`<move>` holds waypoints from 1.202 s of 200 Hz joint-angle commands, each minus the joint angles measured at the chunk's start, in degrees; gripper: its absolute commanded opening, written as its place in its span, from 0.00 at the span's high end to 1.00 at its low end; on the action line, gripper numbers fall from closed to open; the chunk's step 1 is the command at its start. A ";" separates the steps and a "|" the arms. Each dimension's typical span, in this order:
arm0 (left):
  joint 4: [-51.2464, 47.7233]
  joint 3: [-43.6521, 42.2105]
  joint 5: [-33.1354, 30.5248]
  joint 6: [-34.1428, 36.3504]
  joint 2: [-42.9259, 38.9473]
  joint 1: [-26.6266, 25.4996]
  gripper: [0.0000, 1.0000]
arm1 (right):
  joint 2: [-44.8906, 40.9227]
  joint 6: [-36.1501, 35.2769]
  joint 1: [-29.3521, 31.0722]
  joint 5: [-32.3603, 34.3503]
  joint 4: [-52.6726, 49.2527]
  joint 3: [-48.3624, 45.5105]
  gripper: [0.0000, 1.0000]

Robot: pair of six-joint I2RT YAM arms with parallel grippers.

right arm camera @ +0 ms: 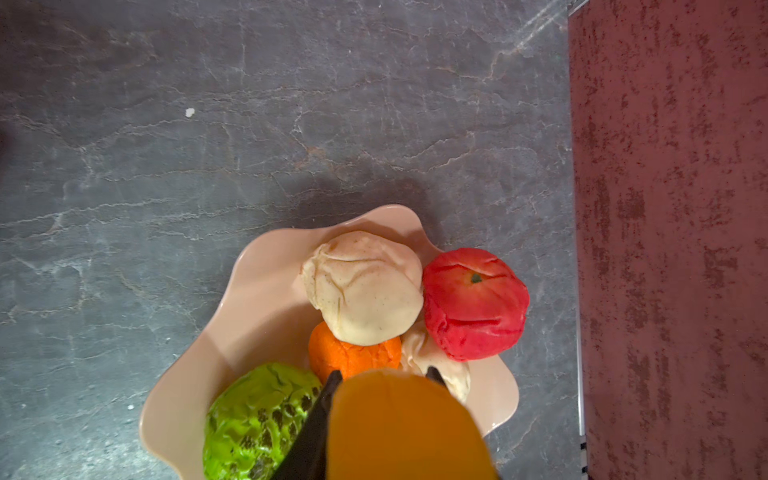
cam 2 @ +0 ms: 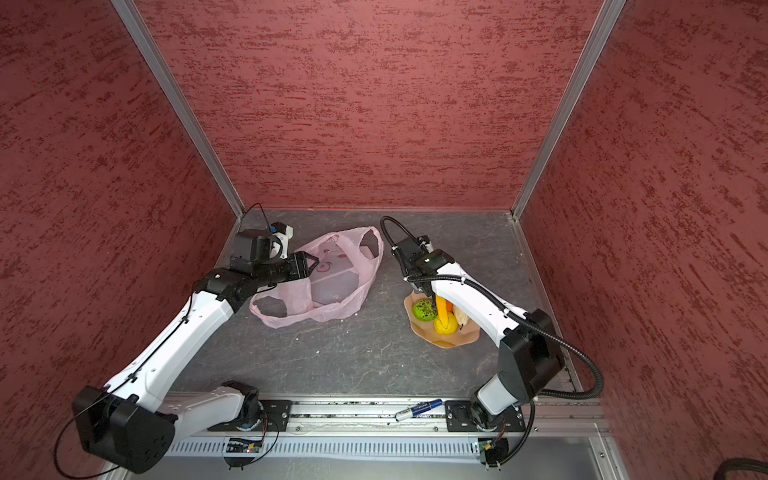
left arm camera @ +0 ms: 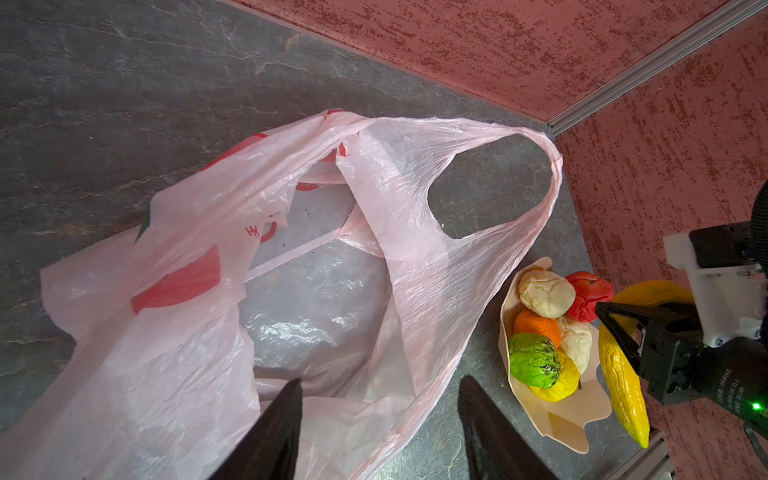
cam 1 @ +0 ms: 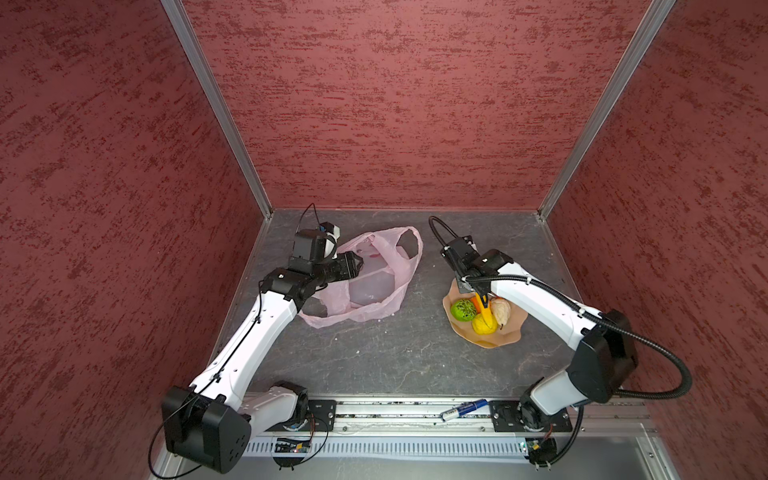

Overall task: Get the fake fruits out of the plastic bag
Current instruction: 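Lower the banana into the beige bowl with the right gripper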

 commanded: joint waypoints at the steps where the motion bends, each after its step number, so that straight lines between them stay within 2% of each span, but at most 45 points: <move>1: -0.34 0.84 0.72 0.46 -1.22 0.47 0.39 | 0.12 -1.10 -0.15 3.75 -1.00 -1.11 0.90; 98: 0.60 0.27 1.05 -1.02 -1.04 0.42 0.40 | -3.85 -4.49 -0.18 5.09 11.22 -10.51 0.87; 240: 0.66 -0.86 0.71 -2.20 -2.36 0.48 0.40 | -3.13 -4.31 -0.15 2.83 14.38 -13.37 0.79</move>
